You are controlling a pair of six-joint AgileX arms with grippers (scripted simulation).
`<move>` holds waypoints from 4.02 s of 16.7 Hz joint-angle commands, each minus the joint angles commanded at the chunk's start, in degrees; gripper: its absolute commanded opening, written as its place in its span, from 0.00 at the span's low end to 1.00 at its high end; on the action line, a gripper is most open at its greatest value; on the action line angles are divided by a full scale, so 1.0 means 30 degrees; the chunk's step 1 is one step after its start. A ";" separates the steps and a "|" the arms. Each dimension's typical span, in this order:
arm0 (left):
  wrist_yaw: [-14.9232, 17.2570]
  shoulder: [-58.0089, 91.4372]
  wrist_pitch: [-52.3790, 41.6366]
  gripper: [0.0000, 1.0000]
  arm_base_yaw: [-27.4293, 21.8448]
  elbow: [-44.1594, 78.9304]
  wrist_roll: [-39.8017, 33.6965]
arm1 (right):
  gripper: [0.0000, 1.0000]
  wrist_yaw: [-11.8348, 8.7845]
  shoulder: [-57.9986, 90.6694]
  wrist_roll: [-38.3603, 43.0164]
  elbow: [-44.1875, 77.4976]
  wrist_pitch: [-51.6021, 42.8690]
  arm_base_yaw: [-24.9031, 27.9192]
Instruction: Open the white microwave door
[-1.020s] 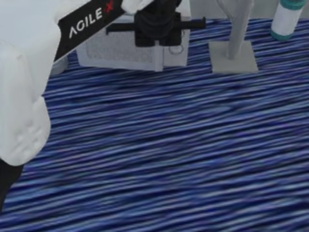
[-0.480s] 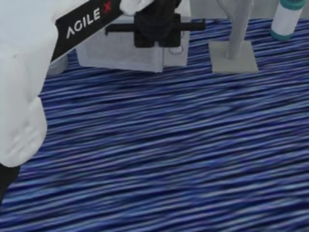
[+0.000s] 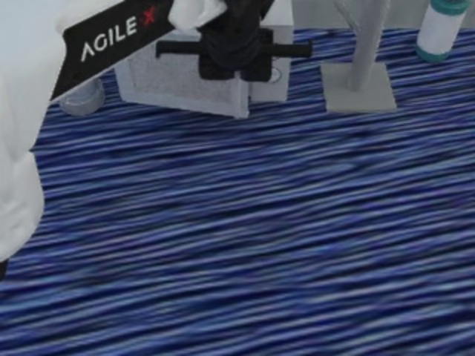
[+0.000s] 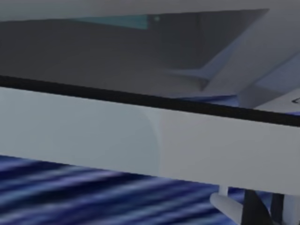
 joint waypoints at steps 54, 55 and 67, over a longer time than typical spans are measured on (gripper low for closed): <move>0.0935 -0.1934 0.1599 0.00 0.0202 -0.3094 0.1888 | 1.00 0.0000 0.0000 0.0000 0.0000 0.0000 0.0000; 0.0935 -0.1934 0.1599 0.00 0.0202 -0.3094 0.1888 | 1.00 0.0000 0.0000 0.0000 0.0000 0.0000 0.0000; 0.2019 -0.3711 0.2874 0.00 0.0530 -0.5778 0.3930 | 1.00 0.0000 0.0000 0.0000 0.0000 0.0000 0.0000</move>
